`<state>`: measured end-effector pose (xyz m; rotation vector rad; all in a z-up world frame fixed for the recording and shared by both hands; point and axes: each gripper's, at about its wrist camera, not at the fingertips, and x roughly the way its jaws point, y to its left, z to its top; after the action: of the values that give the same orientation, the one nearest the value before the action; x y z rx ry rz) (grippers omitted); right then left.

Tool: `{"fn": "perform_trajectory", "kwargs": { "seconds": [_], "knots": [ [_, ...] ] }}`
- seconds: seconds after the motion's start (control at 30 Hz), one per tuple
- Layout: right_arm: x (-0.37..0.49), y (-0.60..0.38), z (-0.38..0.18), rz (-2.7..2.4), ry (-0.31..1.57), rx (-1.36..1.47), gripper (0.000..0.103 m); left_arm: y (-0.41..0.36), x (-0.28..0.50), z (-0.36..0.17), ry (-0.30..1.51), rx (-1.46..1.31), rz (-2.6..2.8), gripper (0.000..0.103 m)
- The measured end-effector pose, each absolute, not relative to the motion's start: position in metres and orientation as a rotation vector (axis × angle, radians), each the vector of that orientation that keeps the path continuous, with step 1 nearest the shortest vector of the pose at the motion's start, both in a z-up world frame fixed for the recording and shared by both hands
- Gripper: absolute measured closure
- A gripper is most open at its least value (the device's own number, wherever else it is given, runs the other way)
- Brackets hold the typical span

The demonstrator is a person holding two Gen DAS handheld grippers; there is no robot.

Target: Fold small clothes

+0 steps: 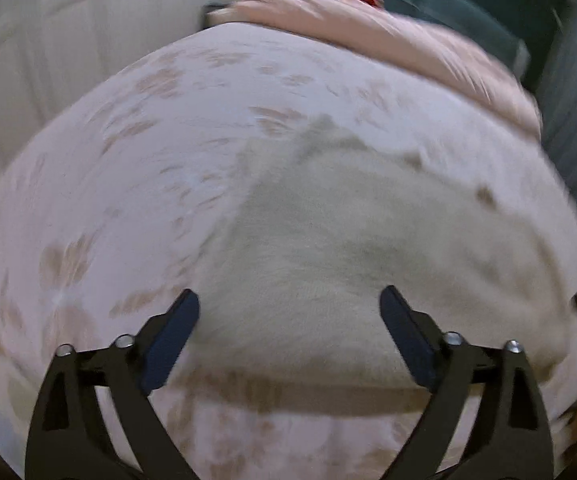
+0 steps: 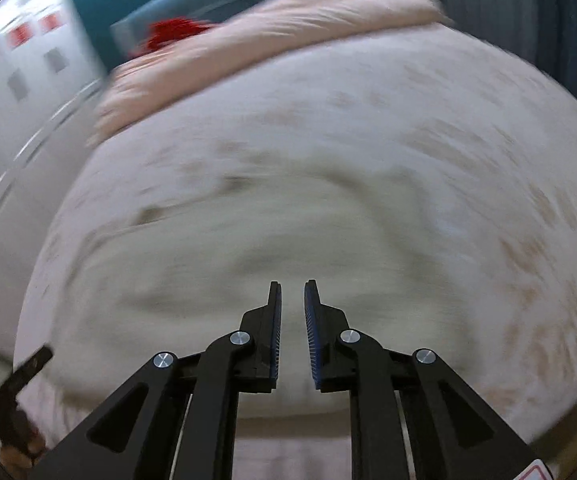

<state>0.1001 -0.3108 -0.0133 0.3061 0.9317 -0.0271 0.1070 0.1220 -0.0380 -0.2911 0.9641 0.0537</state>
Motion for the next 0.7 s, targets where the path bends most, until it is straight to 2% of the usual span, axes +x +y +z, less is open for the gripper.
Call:
{"fn": "perform_trajectory", "kwargs": {
  "seconds": [0.17,0.3,0.4,0.53,0.6,0.63,0.7],
  "knots": [
    [0.145,-0.228,-0.023,0.187,0.990,0.289,0.090,0.154,0.103,-0.081,1.089,-0.599,0.077,0.011],
    [0.184,-0.185,-0.056,0.200,1.092,0.260,0.091,0.148,0.106,-0.089,1.042,-0.593,0.094,0.005],
    [0.200,-0.172,-0.097,0.175,1.196,0.215,0.092,0.144,0.113,-0.092,1.033,-0.562,0.111,0.005],
    [0.198,-0.177,-0.105,0.183,1.165,0.248,0.095,0.154,0.119,-0.092,0.994,-0.620,0.102,0.010],
    [0.197,-0.180,-0.107,0.198,1.160,0.255,0.095,0.160,0.123,-0.091,0.977,-0.638,0.090,0.033],
    [0.197,-0.181,-0.106,0.202,1.159,0.257,0.095,0.162,0.127,-0.091,0.982,-0.657,0.048,0.063],
    [0.195,-0.184,-0.107,0.209,1.155,0.272,0.095,0.165,0.132,-0.090,1.009,-0.684,0.031,0.077]
  ]
}}
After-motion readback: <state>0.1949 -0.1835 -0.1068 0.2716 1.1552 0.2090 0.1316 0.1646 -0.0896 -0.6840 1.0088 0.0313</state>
